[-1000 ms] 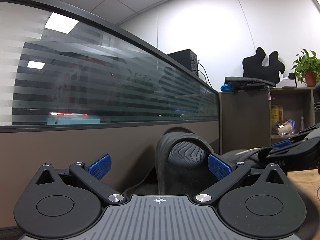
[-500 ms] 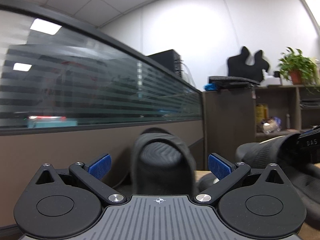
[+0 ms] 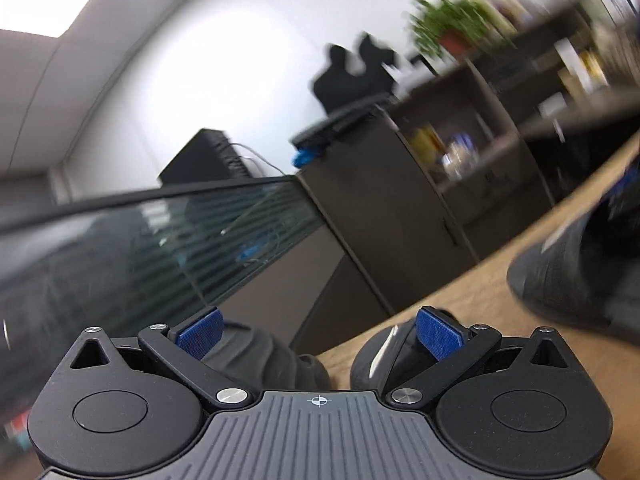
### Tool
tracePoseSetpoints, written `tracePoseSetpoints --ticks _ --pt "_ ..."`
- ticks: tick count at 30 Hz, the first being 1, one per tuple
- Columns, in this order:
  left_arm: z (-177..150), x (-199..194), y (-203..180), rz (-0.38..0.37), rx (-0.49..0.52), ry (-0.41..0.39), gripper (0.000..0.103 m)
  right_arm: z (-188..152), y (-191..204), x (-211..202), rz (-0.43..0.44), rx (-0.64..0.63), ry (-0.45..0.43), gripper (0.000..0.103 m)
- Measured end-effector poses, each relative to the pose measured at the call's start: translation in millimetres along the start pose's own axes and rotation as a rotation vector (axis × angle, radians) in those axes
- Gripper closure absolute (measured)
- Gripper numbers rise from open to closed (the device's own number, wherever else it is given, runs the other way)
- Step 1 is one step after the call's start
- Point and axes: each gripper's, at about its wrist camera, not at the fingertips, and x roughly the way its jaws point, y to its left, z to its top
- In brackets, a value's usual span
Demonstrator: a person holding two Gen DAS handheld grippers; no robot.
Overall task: Organize scattered shoes
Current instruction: 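Close the left tool on the second black slipper while the right tool holds its slipper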
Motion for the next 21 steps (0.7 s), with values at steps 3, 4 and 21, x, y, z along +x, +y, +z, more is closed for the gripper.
tracePoseSetpoints --ticks 3,4,21 --pt "2.6 13.4 -13.3 -0.02 0.093 0.054 0.0 -7.2 -2.7 -5.3 0.009 -0.005 -0.005 0.083" --pt "2.3 18.9 -20.9 -0.021 0.141 0.076 0.0 -8.4 -3.0 -6.3 0.013 -0.006 -0.005 0.083" --pt "4.7 82.1 -56.4 -0.1 0.327 0.27 0.037 1.4 11.2 -1.6 0.039 -0.123 -0.031 0.047"
